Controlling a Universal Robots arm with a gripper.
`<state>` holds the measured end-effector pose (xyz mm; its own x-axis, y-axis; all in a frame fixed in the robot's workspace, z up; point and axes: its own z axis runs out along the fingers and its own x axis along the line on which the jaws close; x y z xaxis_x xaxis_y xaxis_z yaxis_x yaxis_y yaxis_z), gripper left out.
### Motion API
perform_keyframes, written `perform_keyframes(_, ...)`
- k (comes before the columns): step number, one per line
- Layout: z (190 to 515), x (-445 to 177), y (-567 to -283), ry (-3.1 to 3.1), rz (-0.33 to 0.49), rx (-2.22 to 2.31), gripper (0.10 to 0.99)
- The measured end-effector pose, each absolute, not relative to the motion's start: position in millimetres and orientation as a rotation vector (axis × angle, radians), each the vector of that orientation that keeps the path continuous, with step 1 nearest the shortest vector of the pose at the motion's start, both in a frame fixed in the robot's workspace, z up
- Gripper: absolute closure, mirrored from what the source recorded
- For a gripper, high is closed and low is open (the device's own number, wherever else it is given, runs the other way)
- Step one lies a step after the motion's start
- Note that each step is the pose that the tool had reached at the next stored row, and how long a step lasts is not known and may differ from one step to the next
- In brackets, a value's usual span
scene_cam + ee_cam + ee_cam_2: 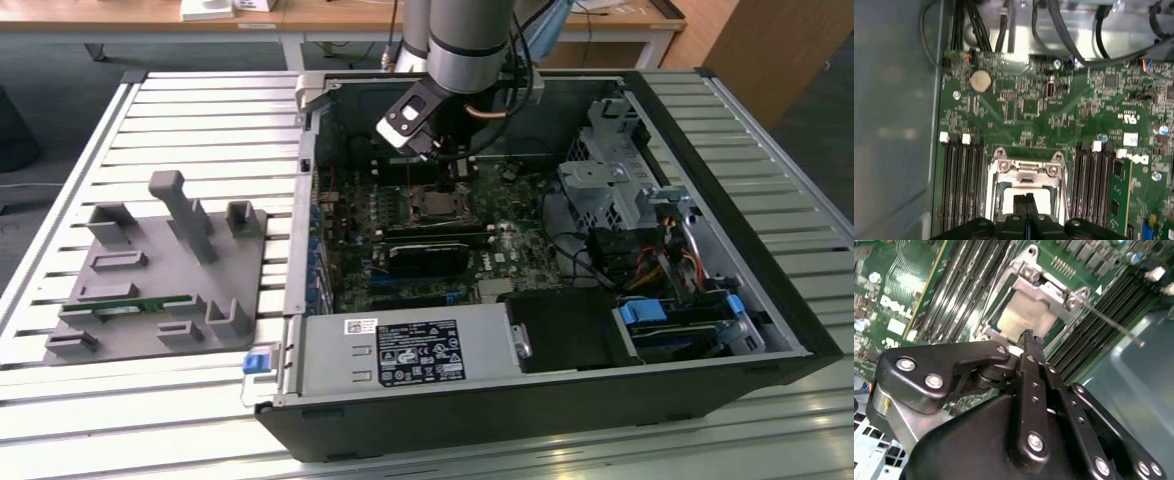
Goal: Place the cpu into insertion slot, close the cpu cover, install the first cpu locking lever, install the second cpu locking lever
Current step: 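Close the cpu cover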
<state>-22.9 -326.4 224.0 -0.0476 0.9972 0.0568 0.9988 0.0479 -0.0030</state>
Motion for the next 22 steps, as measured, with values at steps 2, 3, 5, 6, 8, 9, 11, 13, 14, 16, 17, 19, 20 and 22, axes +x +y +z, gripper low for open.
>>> perform_keyframes(2, 223, -27, -326, -2.242, -0.057, -2.138, 0.98)
perform_keyframes(3, 222, -28, -326, -2.242, -0.057, -2.138, 0.98)
perform_keyframes(5, 221, -30, -326, -2.242, -0.058, -2.138, 0.98)
perform_keyframes(6, 221, -31, -326, -2.242, -0.058, -2.138, 0.98)
perform_keyframes(8, 220, -33, -326, -2.243, -0.058, -2.138, 0.98)
perform_keyframes(9, 219, -34, -326, -2.243, -0.058, -2.138, 0.98)
perform_keyframes(11, 218, -37, -326, -2.243, -0.058, -2.138, 0.98)
perform_keyframes(13, 216, -41, -326, -2.243, -0.058, -2.138, 0.98)
perform_keyframes(14, 216, -42, -326, -2.243, -0.058, -2.138, 0.98)
perform_keyframes(16, 214, -43, -326, -2.243, -0.058, -2.138, 0.98)
perform_keyframes(17, 214, -44, -326, -2.243, -0.058, -2.138, 0.98)
perform_keyframes(19, 213, -45, -326, -2.243, -0.058, -2.138, 0.98)
perform_keyframes(20, 212, -46, -326, -2.243, -0.058, -2.138, 0.98)
perform_keyframes(22, 211, -47, -326, -2.243, -0.058, -2.138, 0.98)
